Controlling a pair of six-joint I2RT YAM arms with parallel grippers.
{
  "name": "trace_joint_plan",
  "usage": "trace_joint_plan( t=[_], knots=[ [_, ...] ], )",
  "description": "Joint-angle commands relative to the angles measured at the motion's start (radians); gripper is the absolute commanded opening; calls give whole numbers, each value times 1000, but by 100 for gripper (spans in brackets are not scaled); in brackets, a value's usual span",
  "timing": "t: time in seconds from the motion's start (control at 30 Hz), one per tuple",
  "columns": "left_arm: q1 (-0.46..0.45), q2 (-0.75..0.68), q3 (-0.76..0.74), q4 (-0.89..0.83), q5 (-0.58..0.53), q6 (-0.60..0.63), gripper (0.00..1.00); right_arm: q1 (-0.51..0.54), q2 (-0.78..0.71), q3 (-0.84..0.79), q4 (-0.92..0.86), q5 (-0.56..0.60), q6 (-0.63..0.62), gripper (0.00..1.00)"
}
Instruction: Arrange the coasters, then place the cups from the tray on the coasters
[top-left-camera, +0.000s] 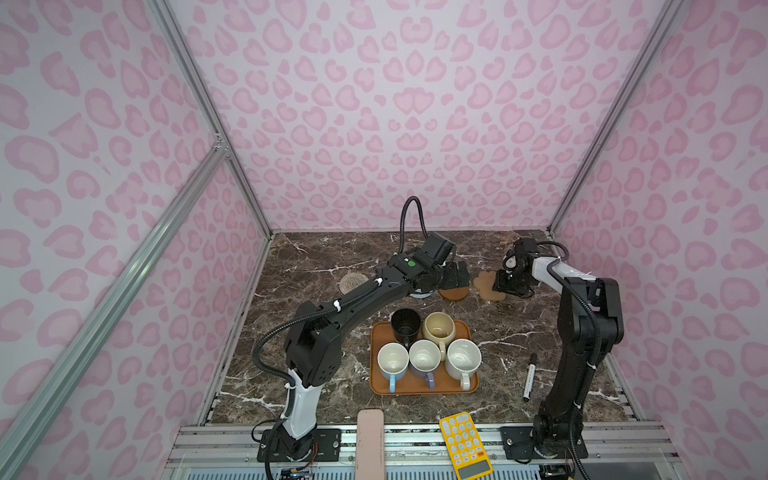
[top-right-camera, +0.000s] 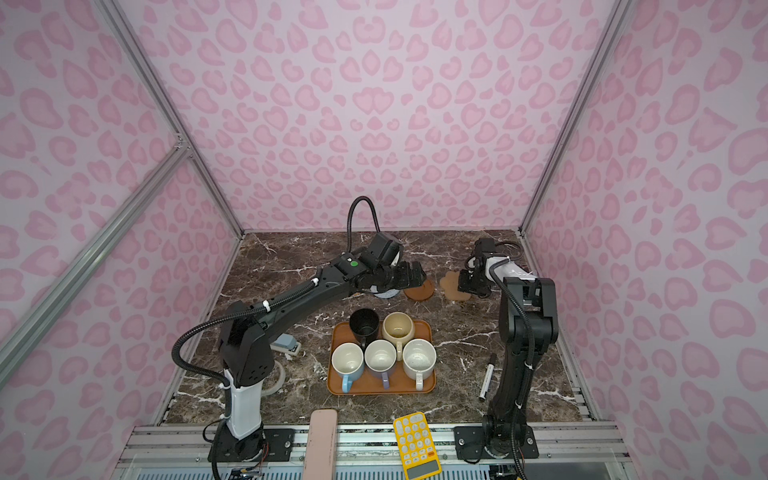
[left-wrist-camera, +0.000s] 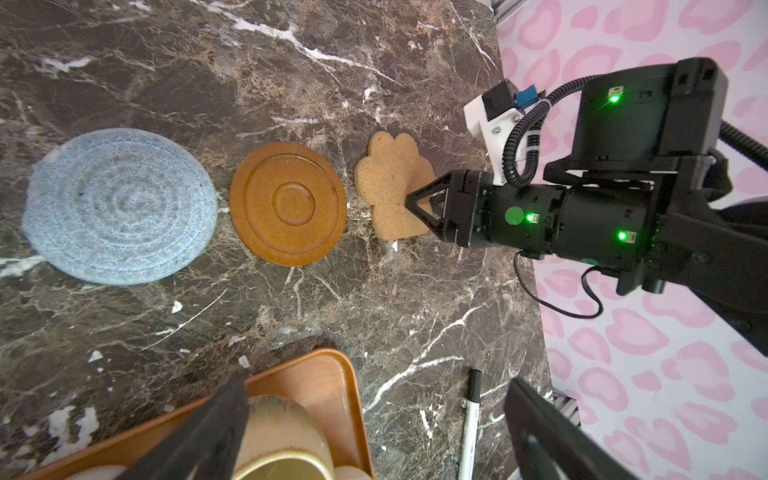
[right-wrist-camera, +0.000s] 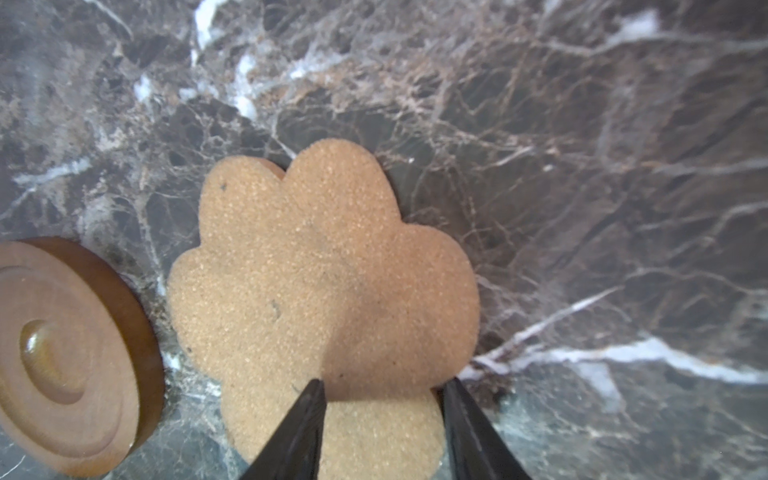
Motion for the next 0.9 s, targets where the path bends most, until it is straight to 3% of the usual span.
trace_joint_plan(
  t=[0.0, 0.87],
  knots=[
    [0, -18, -2, 9, -10, 1, 98, 9, 16, -18, -83, -12, 14, 48],
    [3, -39, -24, 7, -25, -12, 98, 23, 6, -21, -92, 13, 3, 47]
  ],
)
